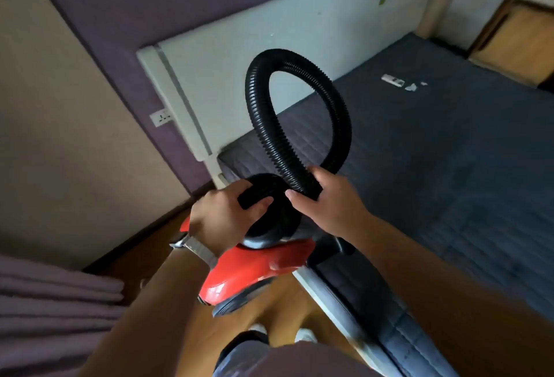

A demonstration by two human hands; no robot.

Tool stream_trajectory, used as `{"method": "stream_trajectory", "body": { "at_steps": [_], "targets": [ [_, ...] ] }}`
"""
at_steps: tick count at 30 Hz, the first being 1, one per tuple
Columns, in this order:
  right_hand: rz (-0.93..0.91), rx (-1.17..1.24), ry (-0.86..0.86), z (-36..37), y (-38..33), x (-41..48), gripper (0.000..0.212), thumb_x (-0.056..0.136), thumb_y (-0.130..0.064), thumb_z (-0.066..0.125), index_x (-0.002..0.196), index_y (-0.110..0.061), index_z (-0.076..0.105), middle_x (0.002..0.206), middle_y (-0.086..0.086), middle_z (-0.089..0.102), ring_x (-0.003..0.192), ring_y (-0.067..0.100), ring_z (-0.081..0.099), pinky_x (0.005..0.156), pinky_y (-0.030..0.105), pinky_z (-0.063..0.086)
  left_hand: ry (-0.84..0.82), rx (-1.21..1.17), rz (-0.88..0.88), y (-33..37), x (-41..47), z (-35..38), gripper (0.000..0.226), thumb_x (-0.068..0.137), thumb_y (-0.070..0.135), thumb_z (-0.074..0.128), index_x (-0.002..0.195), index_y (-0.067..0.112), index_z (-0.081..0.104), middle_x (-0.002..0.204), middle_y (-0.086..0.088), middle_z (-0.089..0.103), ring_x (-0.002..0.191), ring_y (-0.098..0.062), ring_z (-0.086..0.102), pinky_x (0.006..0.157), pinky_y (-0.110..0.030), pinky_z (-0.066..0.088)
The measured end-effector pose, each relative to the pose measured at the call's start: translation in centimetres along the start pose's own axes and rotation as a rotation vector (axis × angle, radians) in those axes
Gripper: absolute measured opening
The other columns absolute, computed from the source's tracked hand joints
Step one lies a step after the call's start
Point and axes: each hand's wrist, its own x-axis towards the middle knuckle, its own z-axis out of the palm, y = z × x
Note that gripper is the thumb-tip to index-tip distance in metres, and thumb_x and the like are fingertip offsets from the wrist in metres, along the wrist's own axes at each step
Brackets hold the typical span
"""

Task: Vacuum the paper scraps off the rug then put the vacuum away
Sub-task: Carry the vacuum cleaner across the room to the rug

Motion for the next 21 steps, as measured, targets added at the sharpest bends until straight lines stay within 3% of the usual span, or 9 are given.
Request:
{"method": "stream_trajectory", "body": {
  "at_steps": [2, 4, 8, 12, 17, 21],
  "targets": [
    [0.108, -0.008, 0.044, -0.9, 0.7, -0.5, 0.018, 0.081, -0.045, 0.073, 0.083, -0.035, 0.058, 0.072, -0.011, 0.065, 0.071, 0.001, 0.062, 0.065, 0.021, 0.048, -0.059, -0.058, 0.074, 0.5, 1.5, 0.8, 0.057, 0.074, 0.078, 0.050, 0.109, 0.036, 0.067, 0.089, 0.002, 0.075, 0.083, -0.023, 0.070, 0.071, -0.036, 0.056],
    [0.189, -0.025, 0.118, -1.4, 1.1, -1.3, 0.022, 0.081, -0.044, 0.075, 0.080, -0.037, 0.054, 0.074, -0.013, 0.064, 0.072, 0.000, 0.062, 0.065, 0.020, 0.046, -0.156, -0.106, 0.134, 1.2, 2.9, 1.6, 0.048, 0.079, 0.070, 0.059, 0.109, 0.034, 0.068, 0.094, 0.001, 0.074, 0.087, -0.023, 0.069, 0.073, -0.034, 0.054],
    [0.323, -0.037, 0.258, -1.3, 1.4, -3.7, 0.028, 0.081, -0.046, 0.074, 0.096, -0.026, 0.062, 0.078, -0.006, 0.070, 0.074, 0.010, 0.068, 0.068, 0.032, 0.056, -0.302, -0.114, 0.322, 2.4, 4.8, 2.8, 0.052, 0.082, 0.070, 0.055, 0.118, 0.035, 0.063, 0.105, 0.002, 0.072, 0.096, -0.022, 0.067, 0.076, -0.031, 0.048],
    [0.444, -0.051, 0.414, -1.3, 1.0, -6.6, 0.027, 0.083, -0.045, 0.075, 0.101, -0.029, 0.063, 0.081, -0.008, 0.068, 0.074, 0.005, 0.063, 0.066, 0.024, 0.049, -0.433, -0.196, 0.479, 3.6, 6.3, 3.6, 0.051, 0.081, 0.069, 0.056, 0.117, 0.034, 0.063, 0.104, 0.002, 0.071, 0.093, -0.022, 0.065, 0.079, -0.033, 0.051],
    [0.565, 0.004, 0.684, -0.4, -0.1, -12.3, 0.028, 0.084, -0.043, 0.075, 0.106, -0.032, 0.062, 0.084, -0.007, 0.071, 0.080, 0.008, 0.066, 0.077, 0.032, 0.053, -0.519, -0.216, 0.743, 7.1, 4.7, 3.7, 0.041, 0.083, 0.062, 0.062, 0.108, 0.030, 0.067, 0.097, 0.002, 0.073, 0.090, -0.022, 0.067, 0.069, -0.027, 0.043],
    [0.679, 0.007, 0.869, 0.0, -1.1, -17.2, 0.026, 0.085, -0.047, 0.073, 0.103, -0.037, 0.057, 0.080, -0.013, 0.065, 0.079, 0.008, 0.063, 0.074, 0.030, 0.051, -0.614, -0.221, 0.930, 10.6, 2.2, 4.6, 0.044, 0.083, 0.064, 0.060, 0.112, 0.031, 0.066, 0.101, 0.004, 0.073, 0.093, -0.021, 0.066, 0.076, -0.029, 0.046]
  ]
}}
